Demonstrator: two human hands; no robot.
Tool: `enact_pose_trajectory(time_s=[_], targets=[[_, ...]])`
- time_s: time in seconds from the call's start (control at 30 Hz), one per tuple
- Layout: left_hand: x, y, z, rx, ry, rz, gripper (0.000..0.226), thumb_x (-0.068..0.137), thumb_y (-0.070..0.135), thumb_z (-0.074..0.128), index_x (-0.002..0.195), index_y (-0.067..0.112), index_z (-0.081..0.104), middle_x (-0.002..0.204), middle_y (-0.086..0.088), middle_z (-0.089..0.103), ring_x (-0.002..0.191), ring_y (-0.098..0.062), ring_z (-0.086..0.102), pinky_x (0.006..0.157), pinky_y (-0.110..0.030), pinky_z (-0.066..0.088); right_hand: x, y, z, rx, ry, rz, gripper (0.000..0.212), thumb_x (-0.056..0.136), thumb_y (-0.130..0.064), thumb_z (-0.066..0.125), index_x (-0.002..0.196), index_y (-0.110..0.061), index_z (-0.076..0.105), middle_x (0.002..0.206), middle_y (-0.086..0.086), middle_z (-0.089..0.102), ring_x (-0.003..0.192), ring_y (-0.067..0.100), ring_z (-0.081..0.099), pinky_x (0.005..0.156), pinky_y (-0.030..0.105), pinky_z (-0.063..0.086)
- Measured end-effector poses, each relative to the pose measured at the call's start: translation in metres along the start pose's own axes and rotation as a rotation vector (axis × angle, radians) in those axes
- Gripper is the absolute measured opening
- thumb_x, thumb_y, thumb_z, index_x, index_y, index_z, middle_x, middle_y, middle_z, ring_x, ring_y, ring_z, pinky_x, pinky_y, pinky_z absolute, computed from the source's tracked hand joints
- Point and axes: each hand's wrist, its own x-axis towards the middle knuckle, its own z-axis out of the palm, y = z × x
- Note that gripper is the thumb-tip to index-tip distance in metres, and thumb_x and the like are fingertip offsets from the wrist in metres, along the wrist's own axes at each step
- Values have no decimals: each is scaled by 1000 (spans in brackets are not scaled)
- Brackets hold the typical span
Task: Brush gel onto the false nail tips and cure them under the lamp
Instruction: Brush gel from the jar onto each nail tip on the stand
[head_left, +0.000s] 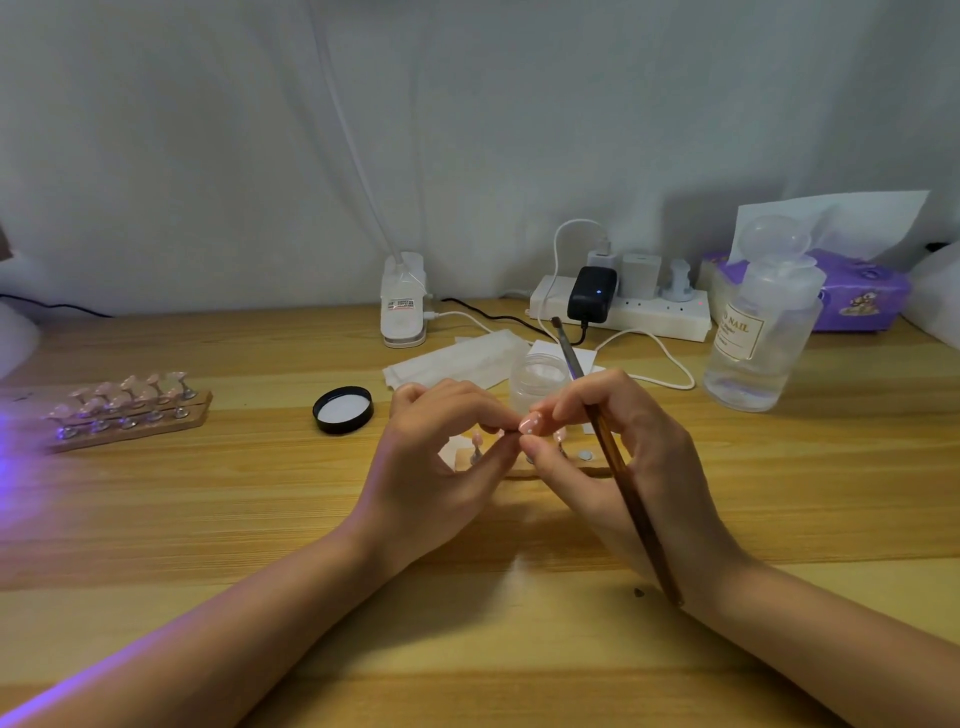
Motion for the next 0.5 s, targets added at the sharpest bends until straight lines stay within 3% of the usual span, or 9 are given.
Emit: enact_pose_trajectory(time_s=[0.2, 0.3, 0.5], targets=[[0, -1, -1, -36, -26, -26, 11, 79, 23, 61, 88, 28, 59, 87, 11, 61, 78, -3, 56, 69, -41, 36, 0, 0, 1, -28, -16, -47, 28, 73, -14, 71, 89, -22, 49, 82, -16, 57, 85, -9, 57, 73, 1, 42], [-1, -1, -1, -25, -34, -16, 7, 78, 21, 62, 84, 25, 64, 80, 12, 63, 77, -5, 57, 68, -41, 36, 0, 1, 0, -32, -21, -34, 26, 74, -16, 70, 90, -22, 51, 82, -17, 57, 85, -8, 57, 73, 1, 41], [0, -1, 0, -18, -15, -61, 12, 79, 28, 60, 91, 30, 59, 90, 11, 62, 79, 1, 55, 70, -36, 35, 0, 2, -4, -21, -40, 28, 33, 70, -36, 72, 92, -32, 48, 89, -18, 60, 87, -5, 59, 73, 3, 43]])
